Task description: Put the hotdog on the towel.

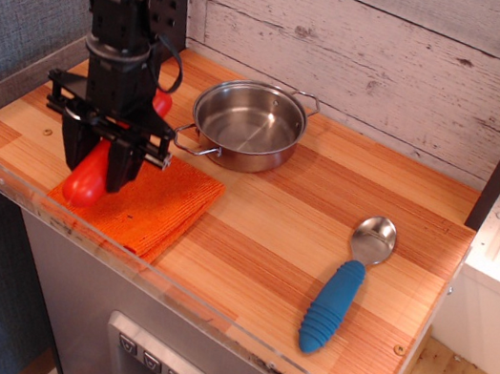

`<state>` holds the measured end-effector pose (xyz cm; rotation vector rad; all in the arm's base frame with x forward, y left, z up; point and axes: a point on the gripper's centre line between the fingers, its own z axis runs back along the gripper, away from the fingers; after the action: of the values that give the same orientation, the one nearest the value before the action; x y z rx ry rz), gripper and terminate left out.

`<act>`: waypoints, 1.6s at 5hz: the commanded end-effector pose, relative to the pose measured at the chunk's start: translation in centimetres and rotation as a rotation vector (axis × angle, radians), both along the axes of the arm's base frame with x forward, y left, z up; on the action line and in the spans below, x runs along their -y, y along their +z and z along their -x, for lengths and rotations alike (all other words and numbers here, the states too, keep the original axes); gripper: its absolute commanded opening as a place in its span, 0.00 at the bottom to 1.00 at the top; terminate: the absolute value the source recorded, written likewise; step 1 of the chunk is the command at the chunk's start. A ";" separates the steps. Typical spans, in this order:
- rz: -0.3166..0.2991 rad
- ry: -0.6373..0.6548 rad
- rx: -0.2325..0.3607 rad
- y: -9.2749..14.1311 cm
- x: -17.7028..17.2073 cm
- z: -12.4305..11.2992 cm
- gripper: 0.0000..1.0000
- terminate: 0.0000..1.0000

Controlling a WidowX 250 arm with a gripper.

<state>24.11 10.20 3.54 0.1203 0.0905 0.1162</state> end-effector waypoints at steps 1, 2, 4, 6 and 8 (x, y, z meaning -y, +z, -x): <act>0.002 -0.032 0.025 1.0 0.7 0.7 1.00 0.00; 0.015 -0.011 0.035 0.9 0.6 0.6 1.00 0.00; 0.022 -0.039 0.171 5.4 0.6 0.3 1.00 0.00; -0.005 -0.195 0.216 8.8 1.9 -0.6 1.00 0.00; 0.007 -0.188 0.187 7.9 2.2 -1.5 1.00 0.00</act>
<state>25.42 7.89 9.96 0.0965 -0.0706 -0.0581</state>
